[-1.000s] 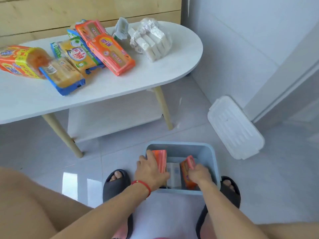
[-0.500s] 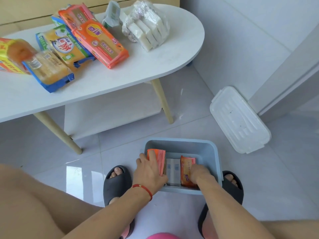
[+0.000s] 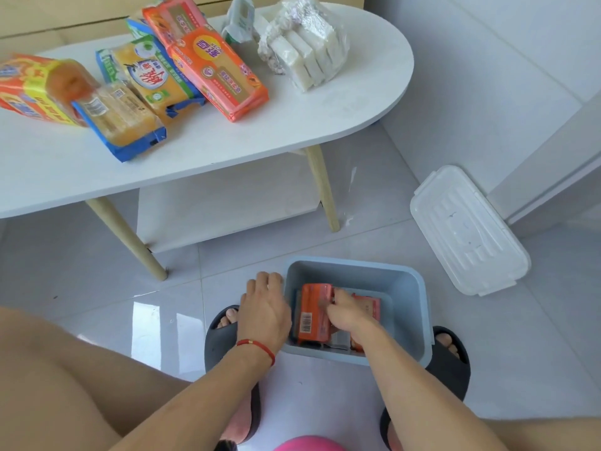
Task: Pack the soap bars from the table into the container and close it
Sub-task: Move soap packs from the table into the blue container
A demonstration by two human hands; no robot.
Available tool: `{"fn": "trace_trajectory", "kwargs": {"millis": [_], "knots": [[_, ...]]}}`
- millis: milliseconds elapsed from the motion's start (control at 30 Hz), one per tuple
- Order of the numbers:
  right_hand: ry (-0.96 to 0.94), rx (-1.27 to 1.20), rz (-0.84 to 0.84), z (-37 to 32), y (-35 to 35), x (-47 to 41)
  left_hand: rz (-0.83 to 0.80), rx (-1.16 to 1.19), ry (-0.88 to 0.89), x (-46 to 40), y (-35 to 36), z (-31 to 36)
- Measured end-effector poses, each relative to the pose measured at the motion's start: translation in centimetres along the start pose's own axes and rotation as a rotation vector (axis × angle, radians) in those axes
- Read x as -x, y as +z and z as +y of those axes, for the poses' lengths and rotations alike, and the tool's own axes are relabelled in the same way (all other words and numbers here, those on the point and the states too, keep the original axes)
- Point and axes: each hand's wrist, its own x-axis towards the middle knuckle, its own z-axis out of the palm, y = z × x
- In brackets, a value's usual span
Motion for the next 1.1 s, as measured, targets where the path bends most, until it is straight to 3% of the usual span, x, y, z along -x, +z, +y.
{"fn": "trace_trajectory", "kwargs": {"millis": [100, 233, 500, 667, 933, 1000, 1100], "knots": [[-0.015, 0.104, 0.054, -1.4, 1.1, 1.1, -0.162, 0.150, -0.227, 0.2, 0.0, -1.7], [-0.021, 0.318, 0.235, -1.7, 2.4, 0.7, -0.201, 0.212, -0.197, 0.6, 0.8, -1.5], [-0.150, 0.590, 0.198, -2.3, 2.7, 0.3, -0.240, 0.286, -0.258, 0.2, 0.6, -1.6], [-0.105, 0.368, -0.004, -1.7, 1.5, -0.4, -0.236, 0.342, -0.300, 0.1, 0.8, -1.6], [-0.098, 0.439, -0.112, -1.9, 0.7, -1.1, -0.213, 0.264, -0.331, 0.0, 1.1, -1.0], [-0.101, 0.383, -0.090, -1.9, 0.7, -0.9, -0.218, 0.251, -0.334, 0.1, 1.0, -0.8], [-0.081, 0.317, 0.107, -2.0, 0.4, 0.3, -0.262, 0.237, -0.349, 0.2, 0.6, -0.7]]}}
